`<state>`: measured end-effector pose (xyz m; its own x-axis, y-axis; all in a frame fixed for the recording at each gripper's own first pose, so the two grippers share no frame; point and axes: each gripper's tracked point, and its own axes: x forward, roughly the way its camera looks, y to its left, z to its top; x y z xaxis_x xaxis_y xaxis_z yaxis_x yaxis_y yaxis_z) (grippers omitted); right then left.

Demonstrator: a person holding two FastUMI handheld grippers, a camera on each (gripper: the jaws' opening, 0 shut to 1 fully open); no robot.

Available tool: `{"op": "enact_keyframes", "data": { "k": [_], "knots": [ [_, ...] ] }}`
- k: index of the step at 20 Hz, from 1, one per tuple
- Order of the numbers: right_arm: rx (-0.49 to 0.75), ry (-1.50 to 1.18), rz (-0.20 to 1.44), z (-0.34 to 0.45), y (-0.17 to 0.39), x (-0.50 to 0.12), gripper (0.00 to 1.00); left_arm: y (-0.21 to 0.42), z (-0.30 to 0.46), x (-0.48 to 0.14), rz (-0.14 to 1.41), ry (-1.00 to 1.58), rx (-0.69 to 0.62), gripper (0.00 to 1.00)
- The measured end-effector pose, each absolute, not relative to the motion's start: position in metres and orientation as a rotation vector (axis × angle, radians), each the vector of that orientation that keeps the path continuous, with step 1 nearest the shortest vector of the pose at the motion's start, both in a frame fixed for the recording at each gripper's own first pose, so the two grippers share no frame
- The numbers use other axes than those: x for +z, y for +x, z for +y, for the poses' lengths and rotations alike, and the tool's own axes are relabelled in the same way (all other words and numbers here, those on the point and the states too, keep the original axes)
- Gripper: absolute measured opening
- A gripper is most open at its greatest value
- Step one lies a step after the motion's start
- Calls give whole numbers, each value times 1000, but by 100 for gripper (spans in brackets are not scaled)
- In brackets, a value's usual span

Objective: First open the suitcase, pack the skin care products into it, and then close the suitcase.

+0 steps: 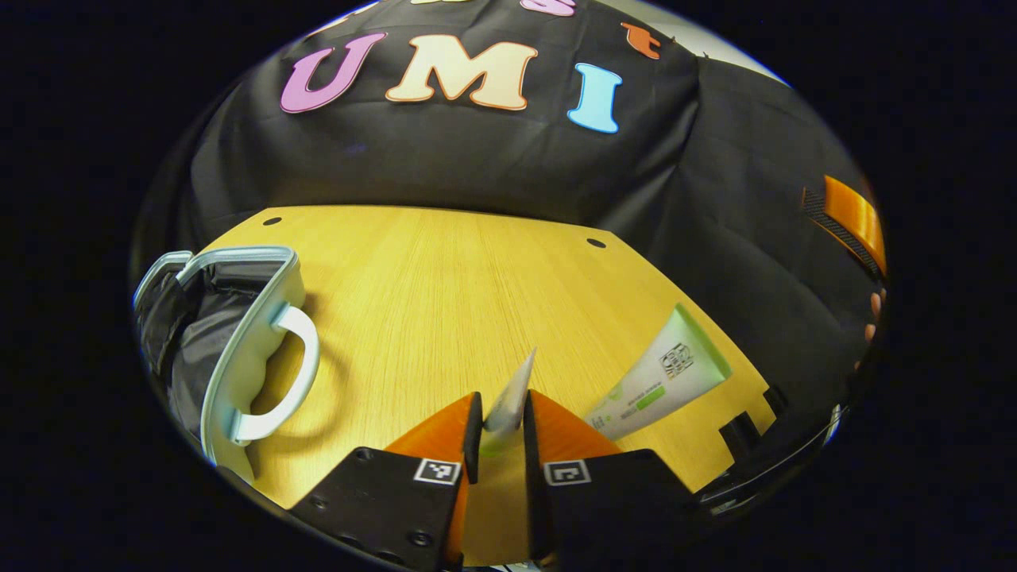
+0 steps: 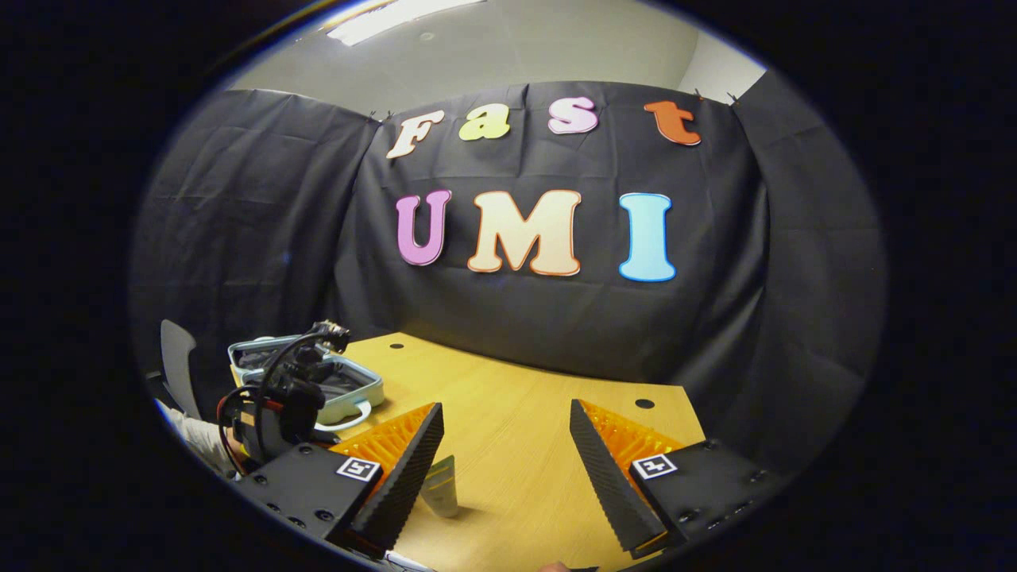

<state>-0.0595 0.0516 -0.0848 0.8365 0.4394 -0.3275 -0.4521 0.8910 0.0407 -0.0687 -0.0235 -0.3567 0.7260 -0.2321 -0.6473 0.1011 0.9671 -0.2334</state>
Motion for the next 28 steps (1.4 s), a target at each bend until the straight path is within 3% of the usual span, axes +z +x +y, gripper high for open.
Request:
{"op": "enact_keyframes", "data": {
  "k": [3, 5, 13, 22, 23, 25, 26, 28],
  "knots": [
    [523, -66, 377, 57, -68, -95, 99, -71, -27, -354, 744, -214, -202, 10],
    [554, -88, 404, 55, -76, -99, 99, -72, -27, -348, 755, -203, -211, 7],
    [600, -82, 533, 63, -100, -128, 99, -84, 9, -278, 702, -186, -140, 7],
    [571, -38, 634, 68, -114, -147, 98, -124, 46, -241, 725, -188, -19, 7],
    [563, -42, 625, 68, -110, -148, 93, -127, 48, -241, 735, -189, -16, 7],
    [558, -42, 611, 70, -107, -150, 67, -133, 58, -244, 757, -165, -1, 7],
    [553, -51, 606, 68, -105, -148, 46, -134, 62, -243, 759, -159, 2, 7],
    [566, -51, 623, 69, -107, -148, 28, -136, 70, -244, 773, -159, 11, 7]
  ]
}}
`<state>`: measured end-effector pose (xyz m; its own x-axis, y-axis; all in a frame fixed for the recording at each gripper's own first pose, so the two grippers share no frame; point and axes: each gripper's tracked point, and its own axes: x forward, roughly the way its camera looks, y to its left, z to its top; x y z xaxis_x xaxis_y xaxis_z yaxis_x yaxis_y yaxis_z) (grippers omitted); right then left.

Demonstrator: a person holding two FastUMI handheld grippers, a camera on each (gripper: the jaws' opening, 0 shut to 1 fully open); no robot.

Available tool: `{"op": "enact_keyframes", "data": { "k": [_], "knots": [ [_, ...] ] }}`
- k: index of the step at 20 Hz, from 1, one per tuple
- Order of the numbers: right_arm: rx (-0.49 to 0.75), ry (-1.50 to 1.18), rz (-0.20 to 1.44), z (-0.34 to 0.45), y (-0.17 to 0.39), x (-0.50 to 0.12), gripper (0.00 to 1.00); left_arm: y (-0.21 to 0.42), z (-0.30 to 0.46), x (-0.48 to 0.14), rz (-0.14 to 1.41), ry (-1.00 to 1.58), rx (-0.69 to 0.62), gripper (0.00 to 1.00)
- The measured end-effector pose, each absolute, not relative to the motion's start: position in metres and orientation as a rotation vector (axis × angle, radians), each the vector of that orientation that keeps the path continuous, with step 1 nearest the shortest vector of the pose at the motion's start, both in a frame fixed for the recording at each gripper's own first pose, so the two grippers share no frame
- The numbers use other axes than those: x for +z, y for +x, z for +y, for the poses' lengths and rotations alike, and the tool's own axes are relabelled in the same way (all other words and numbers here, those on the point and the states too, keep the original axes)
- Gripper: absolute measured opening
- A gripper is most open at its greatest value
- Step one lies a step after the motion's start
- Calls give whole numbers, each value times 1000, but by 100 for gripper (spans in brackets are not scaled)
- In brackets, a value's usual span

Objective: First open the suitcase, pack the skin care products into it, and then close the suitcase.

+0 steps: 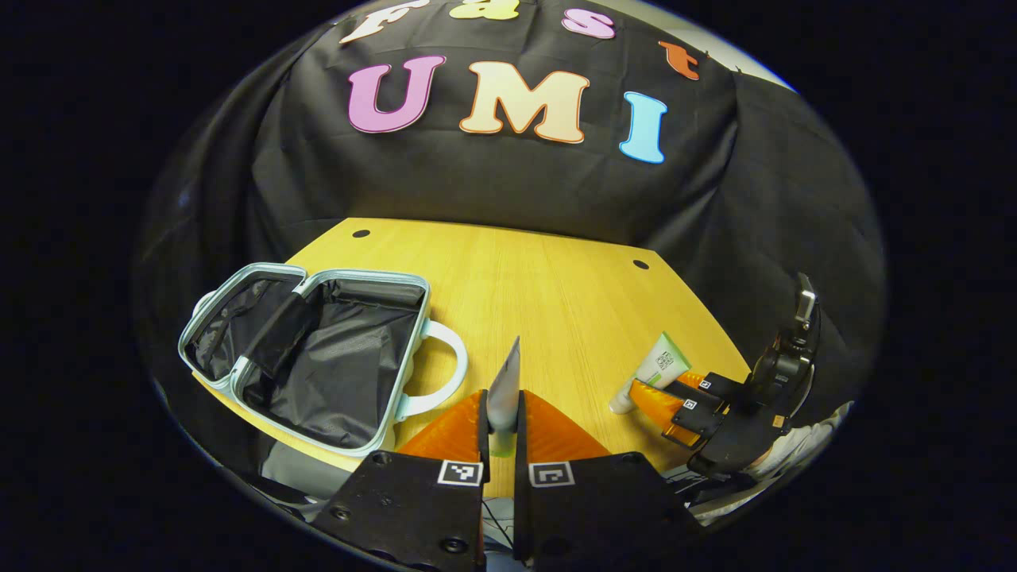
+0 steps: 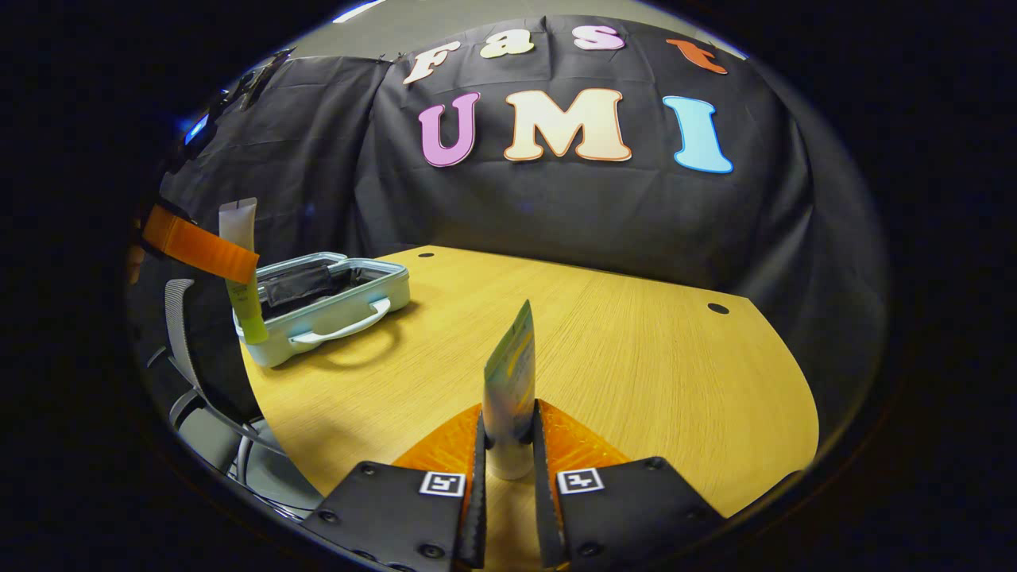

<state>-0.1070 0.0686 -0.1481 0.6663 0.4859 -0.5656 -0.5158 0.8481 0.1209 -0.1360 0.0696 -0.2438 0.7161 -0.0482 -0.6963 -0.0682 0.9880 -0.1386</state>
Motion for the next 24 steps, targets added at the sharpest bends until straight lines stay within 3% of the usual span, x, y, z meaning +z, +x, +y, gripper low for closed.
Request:
{"op": "enact_keyframes", "data": {
  "k": [2, 14, 20, 24],
  "knots": [
    [615, -26, 647, 77, -118, -143, 23, -137, 80, -244, 789, -154, 13, 7],
    [723, 9, 568, 130, -113, -113, 22, -125, 221, -281, 943, -29, 17, 7],
    [802, 55, 674, 163, -141, -114, 22, -124, 260, -322, 1022, -61, -20, 7],
    [746, 168, 797, 192, -151, -123, 23, -118, 261, -337, 1020, -100, -111, 8]
  ]
}}
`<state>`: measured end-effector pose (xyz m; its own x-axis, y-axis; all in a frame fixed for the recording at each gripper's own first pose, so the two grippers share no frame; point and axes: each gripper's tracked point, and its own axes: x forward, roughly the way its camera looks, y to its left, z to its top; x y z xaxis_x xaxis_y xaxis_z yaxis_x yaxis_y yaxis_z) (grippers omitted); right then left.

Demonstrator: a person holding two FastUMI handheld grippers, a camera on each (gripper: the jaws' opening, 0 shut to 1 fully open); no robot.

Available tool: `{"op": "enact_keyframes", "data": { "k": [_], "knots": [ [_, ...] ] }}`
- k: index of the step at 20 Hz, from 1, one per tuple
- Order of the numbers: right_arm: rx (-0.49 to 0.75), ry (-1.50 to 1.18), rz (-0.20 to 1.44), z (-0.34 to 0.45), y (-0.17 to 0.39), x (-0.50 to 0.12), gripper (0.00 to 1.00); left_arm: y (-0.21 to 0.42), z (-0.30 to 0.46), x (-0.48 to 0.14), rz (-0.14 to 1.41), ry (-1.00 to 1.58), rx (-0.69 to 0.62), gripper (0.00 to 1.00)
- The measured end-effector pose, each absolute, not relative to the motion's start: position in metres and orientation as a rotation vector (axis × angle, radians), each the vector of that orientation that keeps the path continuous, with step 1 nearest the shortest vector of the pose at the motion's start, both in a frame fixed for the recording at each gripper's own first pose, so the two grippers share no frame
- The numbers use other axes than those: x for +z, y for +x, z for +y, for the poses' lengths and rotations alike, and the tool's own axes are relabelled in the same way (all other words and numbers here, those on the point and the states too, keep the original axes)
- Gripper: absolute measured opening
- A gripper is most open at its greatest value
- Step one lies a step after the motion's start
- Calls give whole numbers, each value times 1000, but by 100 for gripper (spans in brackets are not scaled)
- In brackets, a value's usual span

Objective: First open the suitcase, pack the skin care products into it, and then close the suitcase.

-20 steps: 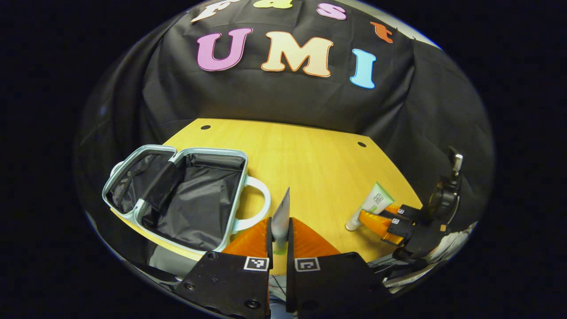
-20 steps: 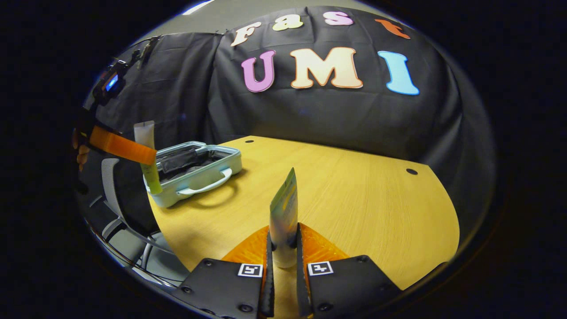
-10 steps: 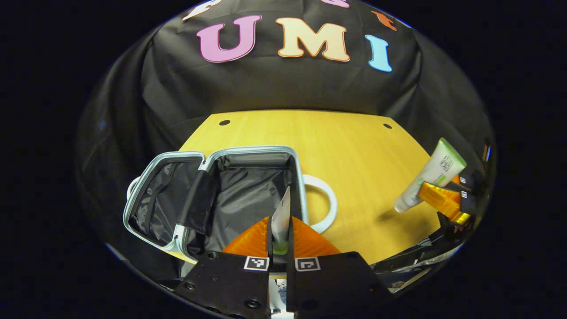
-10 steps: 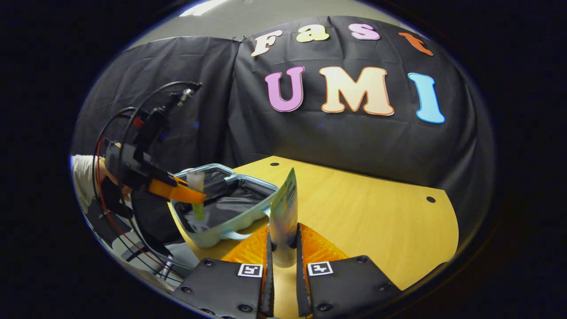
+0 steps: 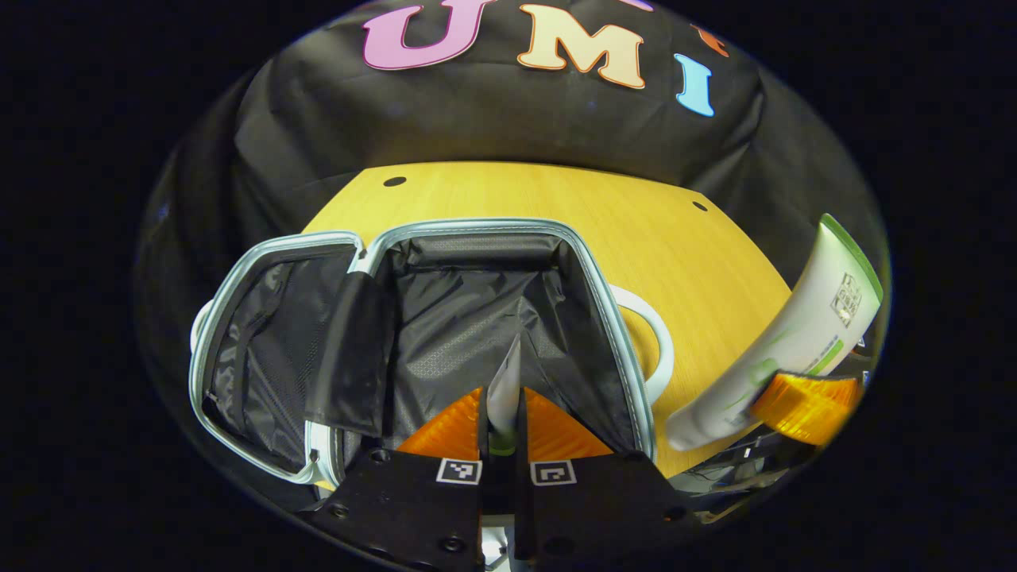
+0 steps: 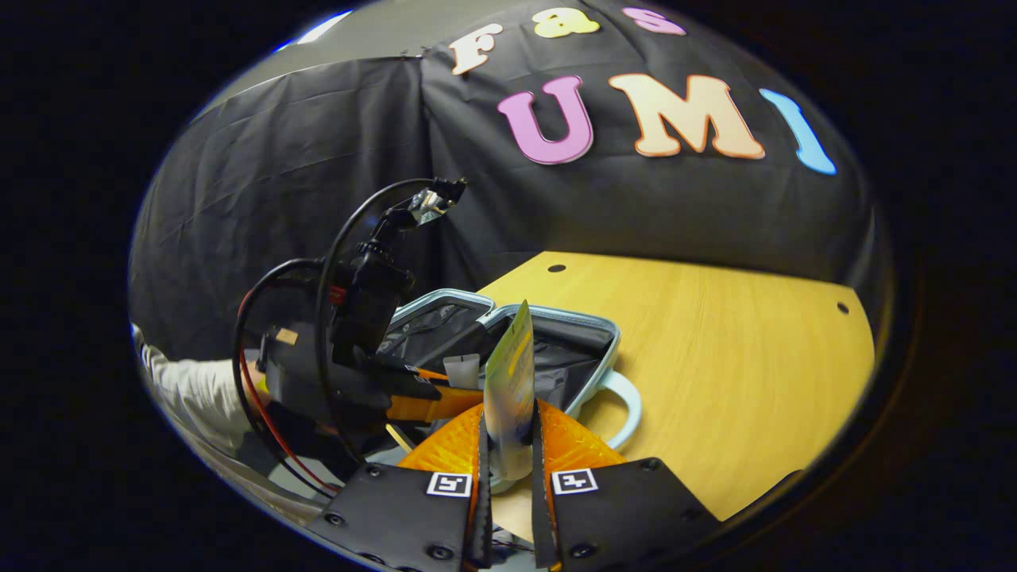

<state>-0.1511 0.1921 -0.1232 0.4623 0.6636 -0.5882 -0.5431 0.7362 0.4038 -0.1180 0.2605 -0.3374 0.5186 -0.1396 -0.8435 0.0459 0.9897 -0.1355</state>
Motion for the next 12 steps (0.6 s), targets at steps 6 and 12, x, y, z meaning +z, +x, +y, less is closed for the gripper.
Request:
{"op": "enact_keyframes", "data": {
  "k": [6, 12],
  "knots": [
    [713, 130, 876, 218, -164, -152, 22, -114, 260, -341, 957, -103, -200, 17],
    [711, 143, 992, 229, -172, -173, 22, -98, 275, -317, 854, -148, -165, 74]
  ]
}}
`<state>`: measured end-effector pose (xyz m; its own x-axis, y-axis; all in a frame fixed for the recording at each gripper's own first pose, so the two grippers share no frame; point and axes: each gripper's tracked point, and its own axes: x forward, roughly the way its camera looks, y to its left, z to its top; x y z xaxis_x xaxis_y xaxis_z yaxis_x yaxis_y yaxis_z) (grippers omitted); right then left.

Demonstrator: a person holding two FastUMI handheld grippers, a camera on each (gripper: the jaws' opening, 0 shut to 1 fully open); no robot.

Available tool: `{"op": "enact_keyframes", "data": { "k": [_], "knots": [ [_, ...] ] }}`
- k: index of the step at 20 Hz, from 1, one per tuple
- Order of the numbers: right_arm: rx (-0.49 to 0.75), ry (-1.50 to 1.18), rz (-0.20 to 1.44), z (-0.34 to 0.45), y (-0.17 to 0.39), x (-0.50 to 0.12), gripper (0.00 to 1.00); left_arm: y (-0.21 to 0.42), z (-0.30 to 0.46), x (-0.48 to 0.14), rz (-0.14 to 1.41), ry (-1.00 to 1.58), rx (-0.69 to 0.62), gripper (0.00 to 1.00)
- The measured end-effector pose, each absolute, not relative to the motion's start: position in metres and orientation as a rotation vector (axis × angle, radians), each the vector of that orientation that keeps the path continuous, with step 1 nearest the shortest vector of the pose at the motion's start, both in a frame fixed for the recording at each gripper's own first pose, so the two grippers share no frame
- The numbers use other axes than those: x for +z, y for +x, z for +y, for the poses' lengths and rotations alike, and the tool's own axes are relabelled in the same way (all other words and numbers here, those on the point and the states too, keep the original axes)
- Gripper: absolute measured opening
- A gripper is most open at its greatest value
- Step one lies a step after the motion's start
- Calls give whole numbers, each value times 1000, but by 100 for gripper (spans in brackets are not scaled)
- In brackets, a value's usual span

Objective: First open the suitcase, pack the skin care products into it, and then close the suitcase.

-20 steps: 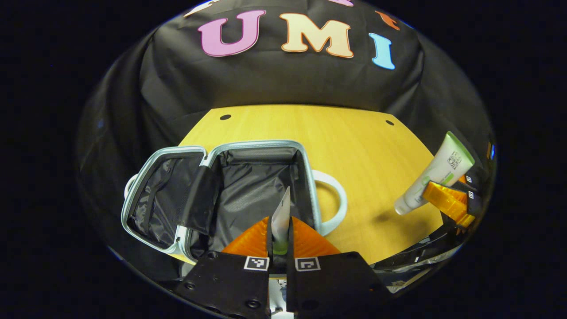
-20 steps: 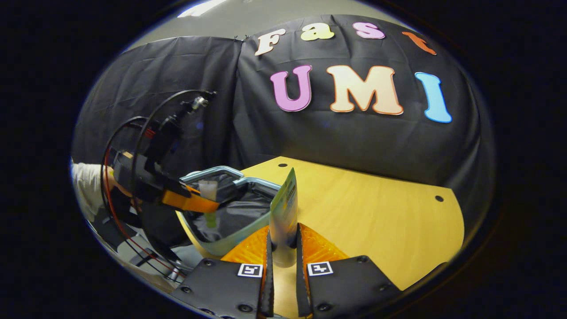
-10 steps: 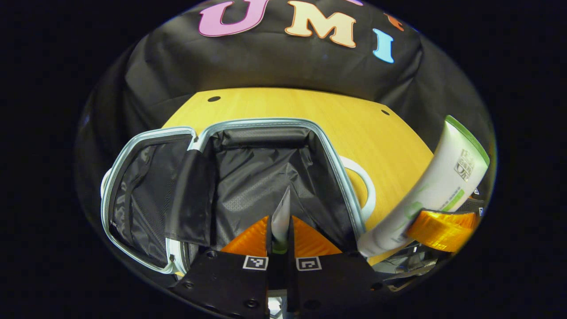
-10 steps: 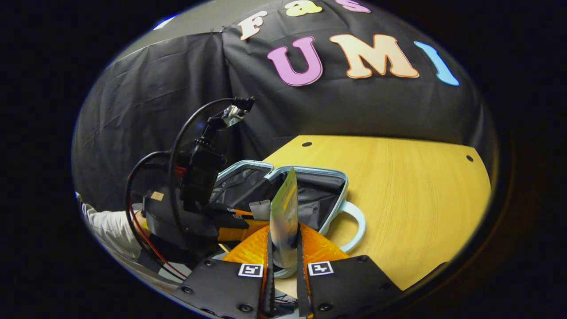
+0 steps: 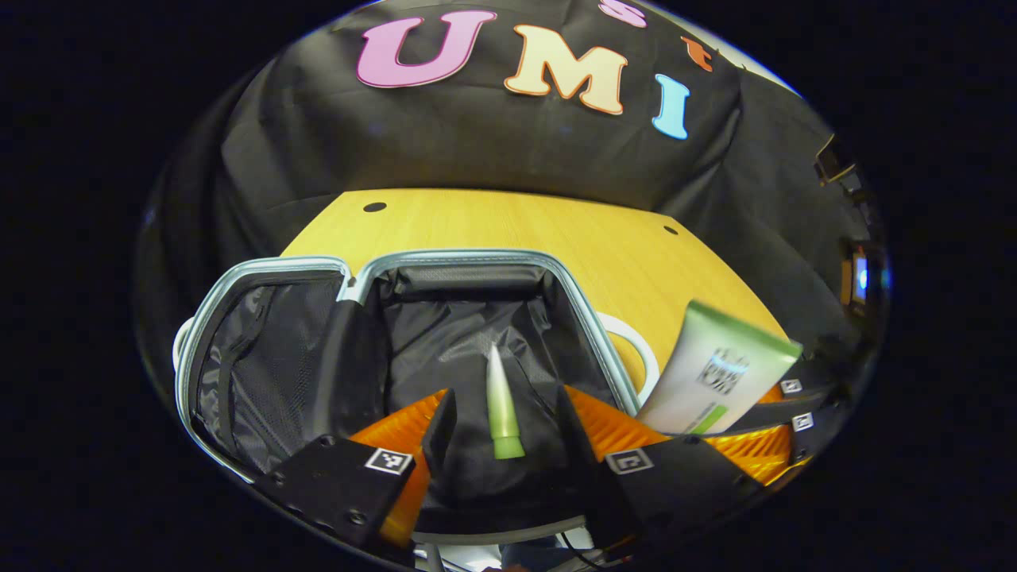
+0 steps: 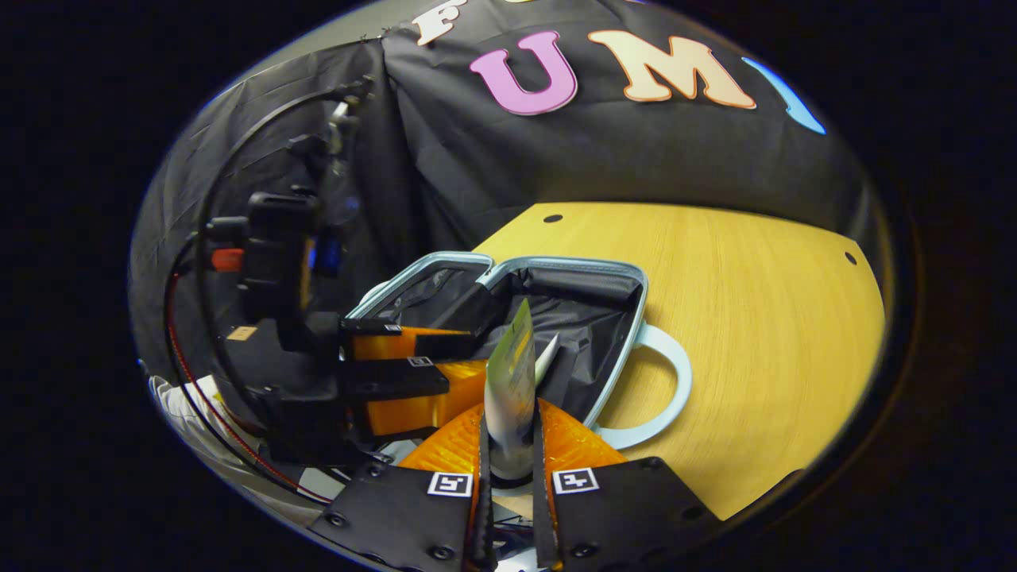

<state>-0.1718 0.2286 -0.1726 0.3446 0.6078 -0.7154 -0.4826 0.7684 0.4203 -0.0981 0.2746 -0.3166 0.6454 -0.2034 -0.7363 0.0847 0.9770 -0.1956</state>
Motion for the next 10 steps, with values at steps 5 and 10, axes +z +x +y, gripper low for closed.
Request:
{"op": "enact_keyframes", "data": {
  "k": [5, 10],
  "knots": [
    [656, 142, 1038, 239, -166, -192, 24, -97, 318, -304, 823, -168, -88, 89],
    [620, 141, 1011, 253, -153, -192, 36, -85, 393, -286, 765, -125, 15, 89]
  ]
}}
